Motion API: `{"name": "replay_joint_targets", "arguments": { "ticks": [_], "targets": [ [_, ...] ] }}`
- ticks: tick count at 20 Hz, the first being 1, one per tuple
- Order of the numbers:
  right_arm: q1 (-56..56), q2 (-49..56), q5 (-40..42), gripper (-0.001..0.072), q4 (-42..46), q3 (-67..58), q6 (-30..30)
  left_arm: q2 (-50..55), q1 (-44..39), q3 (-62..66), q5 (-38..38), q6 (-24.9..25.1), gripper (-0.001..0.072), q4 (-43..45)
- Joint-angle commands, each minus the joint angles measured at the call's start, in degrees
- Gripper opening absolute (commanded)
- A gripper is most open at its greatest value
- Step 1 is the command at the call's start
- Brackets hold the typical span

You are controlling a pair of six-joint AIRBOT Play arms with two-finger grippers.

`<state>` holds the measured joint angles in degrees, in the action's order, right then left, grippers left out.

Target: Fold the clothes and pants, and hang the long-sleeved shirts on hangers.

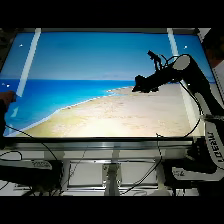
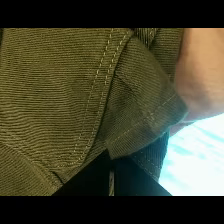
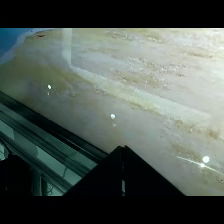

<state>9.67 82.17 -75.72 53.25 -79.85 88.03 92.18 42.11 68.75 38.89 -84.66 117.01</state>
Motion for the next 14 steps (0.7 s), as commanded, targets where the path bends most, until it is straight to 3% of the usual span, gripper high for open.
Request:
{"name": "replay_joint_targets", "arguments": {
  "ticks": [1, 5, 8, 11, 14],
  "targets": [
    [0.31, -0.02, 0.35, 0.0017, -0.59, 0.0, 0.0, -2.4, -0.66, 0.11, 0.42, -0.04, 0.0012, -0.02],
    [1.68, 0.02, 1.16, 0.0016, -0.48, 0.0, 0.0, -11.45, -1.18, 0.11, 3.06, -0.98, 0.0012, -0.31],
    [3.65, 0.02, 4.04, 0.0016, -0.15, 0.0, 0.0, -20.39, -1.18, 0.11, 2.12, -8.44, 0.0012, -0.44],
    [5.88, 0.02, 7.39, 0.0016, 3.45, 0.0, 0.04, -31.32, -1.6, 0.11, -4.55, -19.41, 0.0013, -3.08],
    [6.49, 0.0, 12.57, 0.0015, 7.21, 0.0, 2.82, -42.86, -6.47, 0.11, -14.05, -19.93, 0.0011, -7.8]
  ]
}}
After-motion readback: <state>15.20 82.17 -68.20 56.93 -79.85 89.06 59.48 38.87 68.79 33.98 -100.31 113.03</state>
